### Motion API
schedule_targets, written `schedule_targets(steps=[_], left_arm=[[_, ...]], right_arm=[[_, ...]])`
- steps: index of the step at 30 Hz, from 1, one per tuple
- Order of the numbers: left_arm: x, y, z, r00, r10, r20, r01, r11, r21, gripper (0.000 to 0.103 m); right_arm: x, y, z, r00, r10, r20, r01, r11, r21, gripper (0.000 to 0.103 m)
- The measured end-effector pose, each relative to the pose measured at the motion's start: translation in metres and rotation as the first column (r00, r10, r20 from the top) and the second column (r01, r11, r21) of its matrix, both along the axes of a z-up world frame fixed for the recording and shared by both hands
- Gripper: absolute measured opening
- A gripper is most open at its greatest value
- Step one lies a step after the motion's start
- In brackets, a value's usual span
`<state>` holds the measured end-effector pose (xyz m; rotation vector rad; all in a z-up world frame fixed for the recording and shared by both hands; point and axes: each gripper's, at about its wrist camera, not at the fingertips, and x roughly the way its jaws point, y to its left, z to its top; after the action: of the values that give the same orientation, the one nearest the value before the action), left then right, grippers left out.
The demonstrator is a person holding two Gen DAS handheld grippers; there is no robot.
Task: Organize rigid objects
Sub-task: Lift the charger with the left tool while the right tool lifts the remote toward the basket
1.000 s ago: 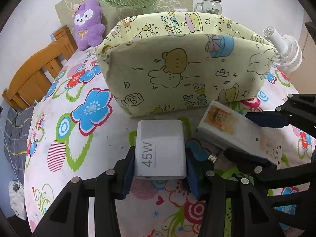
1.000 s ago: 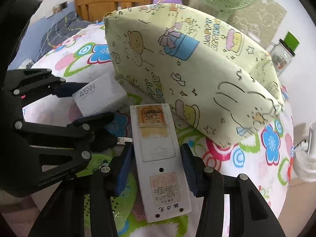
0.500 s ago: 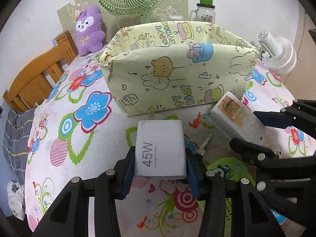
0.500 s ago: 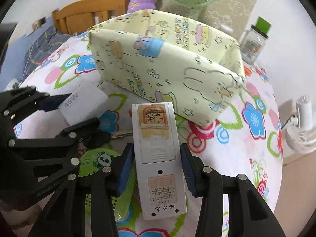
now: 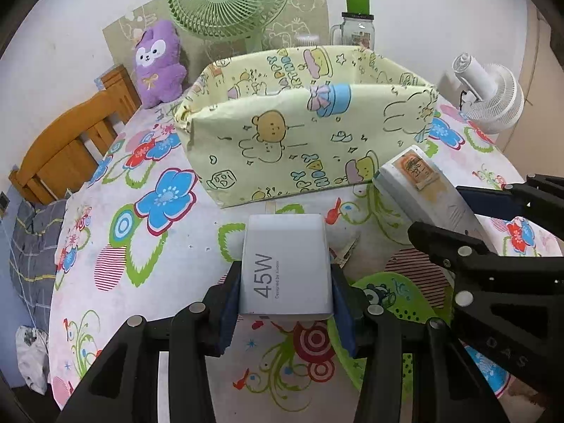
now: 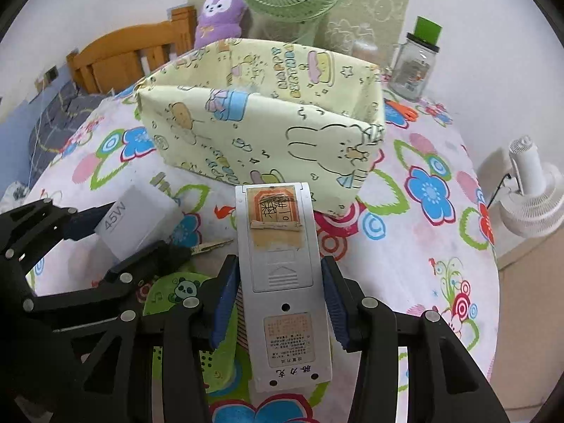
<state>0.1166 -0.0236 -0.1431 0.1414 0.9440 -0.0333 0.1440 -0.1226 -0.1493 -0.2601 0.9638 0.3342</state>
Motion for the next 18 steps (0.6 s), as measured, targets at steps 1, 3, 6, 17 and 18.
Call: schedule_targets(steps=[1,3,6,17,18], left_arm=[[-0.001,0.000,0.002,1.000,0.000,0.003,0.000,1.000,-0.003,0.048],[-0.003,0.000,0.004,1.000,0.001,0.008,-0.001,1.000,0.000,0.048],[-0.004,0.000,0.009,1.000,-0.002,0.016,0.002,1.000,-0.005,0.048],[-0.013,-0.010,0.040,0.997,-0.038,0.072,0.039,0.999,-0.004,0.048],[-0.014,-0.010,0.043,0.996,-0.039,0.078,0.039,0.999,-0.004,0.048]], right_arm=[[-0.001,-0.001,0.001,1.000,-0.008,0.003,0.008,1.000,0.005,0.049],[-0.003,-0.002,0.004,1.000,-0.018,0.009,0.018,1.000,0.017,0.049],[-0.006,-0.004,0.010,0.999,-0.029,0.023,0.028,0.999,0.029,0.049],[-0.021,-0.002,0.044,0.996,-0.029,0.080,0.023,0.997,0.075,0.049],[-0.022,-0.002,0.048,0.996,-0.032,0.086,0.025,0.996,0.080,0.049]])
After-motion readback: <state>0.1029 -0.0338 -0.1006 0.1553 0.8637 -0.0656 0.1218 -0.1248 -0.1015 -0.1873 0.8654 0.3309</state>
